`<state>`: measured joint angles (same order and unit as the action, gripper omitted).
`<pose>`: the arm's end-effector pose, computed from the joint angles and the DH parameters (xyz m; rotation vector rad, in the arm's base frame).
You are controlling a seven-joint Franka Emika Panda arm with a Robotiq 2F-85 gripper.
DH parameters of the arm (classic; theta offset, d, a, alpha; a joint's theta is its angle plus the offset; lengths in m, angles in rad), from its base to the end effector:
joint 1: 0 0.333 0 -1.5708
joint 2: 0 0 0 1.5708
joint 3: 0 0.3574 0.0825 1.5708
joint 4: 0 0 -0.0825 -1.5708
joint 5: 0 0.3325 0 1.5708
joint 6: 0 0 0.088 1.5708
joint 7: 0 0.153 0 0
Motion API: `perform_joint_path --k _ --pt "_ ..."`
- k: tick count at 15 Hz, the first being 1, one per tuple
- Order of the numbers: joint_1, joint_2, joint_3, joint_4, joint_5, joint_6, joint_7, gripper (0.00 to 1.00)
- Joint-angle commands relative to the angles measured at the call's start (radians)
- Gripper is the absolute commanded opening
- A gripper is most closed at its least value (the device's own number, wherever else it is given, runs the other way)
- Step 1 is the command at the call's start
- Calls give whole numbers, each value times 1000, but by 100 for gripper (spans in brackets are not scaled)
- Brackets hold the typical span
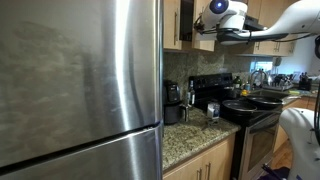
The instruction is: Open the air fryer and the right-sided cabinet door
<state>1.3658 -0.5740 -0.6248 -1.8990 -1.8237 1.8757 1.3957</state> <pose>0.4413 0.0627 0.8056 1.9754 -0.4768 1.9188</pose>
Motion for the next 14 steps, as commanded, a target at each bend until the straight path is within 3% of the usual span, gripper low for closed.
perform_joint_path --k 1,5,9,10,11,14 --pt "-139 -30 242 -66 -6 -272 36 0" --pt "-275 -44 444 -125 32 -541 103 0" --pt "-441 -85 769 -117 39 -855 96 0" --pt "-471 -121 837 -139 4 -877 103 26" --pt "-454 -171 883 -150 5 -838 73 27" --pt "-388 -272 1003 -134 88 -765 -27 51"
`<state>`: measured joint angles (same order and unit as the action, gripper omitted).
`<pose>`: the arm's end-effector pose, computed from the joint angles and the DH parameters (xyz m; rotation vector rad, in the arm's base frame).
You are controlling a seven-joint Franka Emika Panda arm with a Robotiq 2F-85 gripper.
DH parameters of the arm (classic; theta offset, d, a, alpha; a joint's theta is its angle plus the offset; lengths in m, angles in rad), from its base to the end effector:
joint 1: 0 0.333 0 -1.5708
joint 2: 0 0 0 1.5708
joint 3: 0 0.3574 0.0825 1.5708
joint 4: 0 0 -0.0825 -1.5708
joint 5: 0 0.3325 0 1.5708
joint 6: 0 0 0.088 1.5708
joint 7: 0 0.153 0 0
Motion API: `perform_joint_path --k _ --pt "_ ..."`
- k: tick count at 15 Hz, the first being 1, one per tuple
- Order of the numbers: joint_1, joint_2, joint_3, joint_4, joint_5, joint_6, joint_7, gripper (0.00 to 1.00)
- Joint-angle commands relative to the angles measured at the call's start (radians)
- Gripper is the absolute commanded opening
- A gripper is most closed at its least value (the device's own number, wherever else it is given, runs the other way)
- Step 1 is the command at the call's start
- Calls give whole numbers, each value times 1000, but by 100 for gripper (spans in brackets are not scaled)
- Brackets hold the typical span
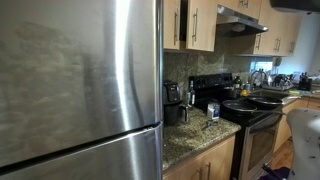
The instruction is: Open the air fryer and the right-sided cabinet door
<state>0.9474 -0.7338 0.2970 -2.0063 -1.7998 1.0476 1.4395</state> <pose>0.1039 0.0813 0.8894 1.3522 -1.0371 2.0140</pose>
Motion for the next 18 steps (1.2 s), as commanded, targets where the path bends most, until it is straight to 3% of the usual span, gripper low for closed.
perform_joint_path --k 1,3,5,6,7,9,10,12,18 --pt "53 -131 81 -20 92 93 -69 59" --pt "102 -179 40 -20 124 194 -48 75" --pt "146 -223 -65 -36 146 345 -4 91" --pt "58 -198 35 0 155 266 -40 99" --pt "61 -212 3 -1 159 305 -36 82" --pt "55 -217 9 -2 159 304 -36 98" --pt "47 -215 25 -2 160 302 -37 100" --pt "33 -179 -56 39 235 300 -96 100" --pt "-69 -49 -332 126 410 528 -221 100"
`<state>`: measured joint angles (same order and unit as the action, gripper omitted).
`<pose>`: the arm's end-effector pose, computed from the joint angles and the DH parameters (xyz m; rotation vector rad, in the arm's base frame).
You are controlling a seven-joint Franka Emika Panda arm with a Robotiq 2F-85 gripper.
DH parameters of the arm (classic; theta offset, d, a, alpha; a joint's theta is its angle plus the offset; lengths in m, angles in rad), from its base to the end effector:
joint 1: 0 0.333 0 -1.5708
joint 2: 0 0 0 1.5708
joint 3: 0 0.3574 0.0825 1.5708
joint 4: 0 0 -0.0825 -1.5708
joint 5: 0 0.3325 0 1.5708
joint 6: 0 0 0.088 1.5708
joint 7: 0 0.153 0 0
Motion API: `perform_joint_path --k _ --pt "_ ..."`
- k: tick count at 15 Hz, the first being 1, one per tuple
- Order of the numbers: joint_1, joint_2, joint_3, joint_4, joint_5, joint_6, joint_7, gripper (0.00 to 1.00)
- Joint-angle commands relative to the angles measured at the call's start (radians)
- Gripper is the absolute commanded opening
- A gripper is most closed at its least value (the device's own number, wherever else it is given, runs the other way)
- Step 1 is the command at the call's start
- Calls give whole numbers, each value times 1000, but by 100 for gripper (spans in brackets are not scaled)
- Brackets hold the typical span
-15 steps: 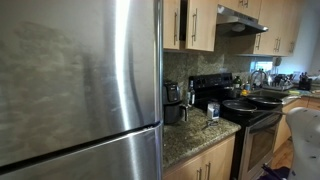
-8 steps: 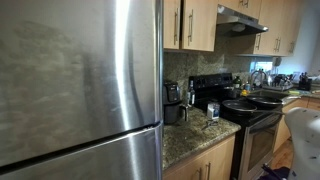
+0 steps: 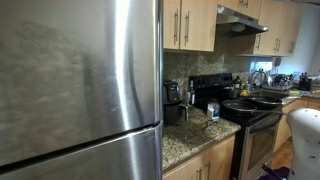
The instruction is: Open the air fryer and the right-sided cabinet door
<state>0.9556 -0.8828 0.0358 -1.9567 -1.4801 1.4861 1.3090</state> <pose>0.1765 0.0042 0.8818 1.9523 -0.8881 1.9176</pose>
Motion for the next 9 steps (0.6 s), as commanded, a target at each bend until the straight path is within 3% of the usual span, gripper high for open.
perform_joint_path --k 1,4,6,7,9 --pt "-105 124 -90 80 120 123 -128 100" --pt "-208 110 -63 38 161 205 -98 100" --pt "-231 136 -53 46 167 207 -99 100" --pt "-187 154 -101 77 254 223 -182 100" --pt "-206 201 -156 107 359 339 -250 100"
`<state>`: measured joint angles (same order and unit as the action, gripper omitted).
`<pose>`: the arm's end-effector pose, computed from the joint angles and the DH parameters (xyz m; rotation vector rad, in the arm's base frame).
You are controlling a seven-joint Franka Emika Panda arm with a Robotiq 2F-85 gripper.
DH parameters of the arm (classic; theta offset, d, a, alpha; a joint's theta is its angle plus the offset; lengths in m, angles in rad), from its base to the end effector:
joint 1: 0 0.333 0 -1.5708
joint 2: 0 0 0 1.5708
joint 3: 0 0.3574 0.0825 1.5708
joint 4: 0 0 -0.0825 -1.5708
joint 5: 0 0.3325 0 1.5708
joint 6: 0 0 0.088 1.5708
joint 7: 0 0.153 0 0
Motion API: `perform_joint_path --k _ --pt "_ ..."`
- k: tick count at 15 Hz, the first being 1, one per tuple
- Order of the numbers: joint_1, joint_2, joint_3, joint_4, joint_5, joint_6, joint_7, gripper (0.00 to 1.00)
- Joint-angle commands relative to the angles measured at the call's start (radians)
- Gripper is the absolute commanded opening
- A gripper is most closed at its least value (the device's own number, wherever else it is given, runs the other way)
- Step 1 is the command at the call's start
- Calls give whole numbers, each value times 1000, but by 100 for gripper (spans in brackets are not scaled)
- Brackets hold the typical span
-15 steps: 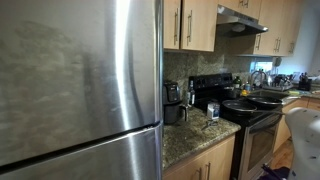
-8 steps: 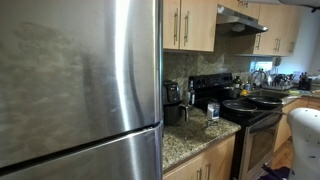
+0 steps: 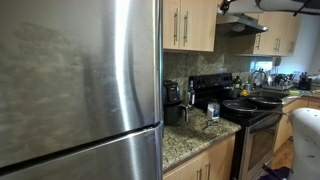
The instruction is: Open the air fryer and the right-sided cabinet door
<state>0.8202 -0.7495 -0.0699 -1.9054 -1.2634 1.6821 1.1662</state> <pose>0.2565 0.0247 0.8558 2.1805 -0.7140 1.6748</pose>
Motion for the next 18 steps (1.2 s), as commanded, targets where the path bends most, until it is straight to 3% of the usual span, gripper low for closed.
perform_joint_path --k 1,4,5,6,7,11,13,14,18 --pt "-97 98 -65 79 207 198 -165 100" --pt "-176 205 -84 187 439 342 -386 100" --pt "-40 238 -150 246 420 279 -432 100" --pt "-57 268 -147 284 457 275 -486 100" --pt "-285 200 -24 158 512 372 -436 100" --pt "-260 277 -34 248 536 361 -493 100" --pt "-242 325 -66 308 628 349 -660 100" --pt "-100 344 -165 357 589 299 -698 100" --pt "-107 482 -286 565 697 313 -961 100"
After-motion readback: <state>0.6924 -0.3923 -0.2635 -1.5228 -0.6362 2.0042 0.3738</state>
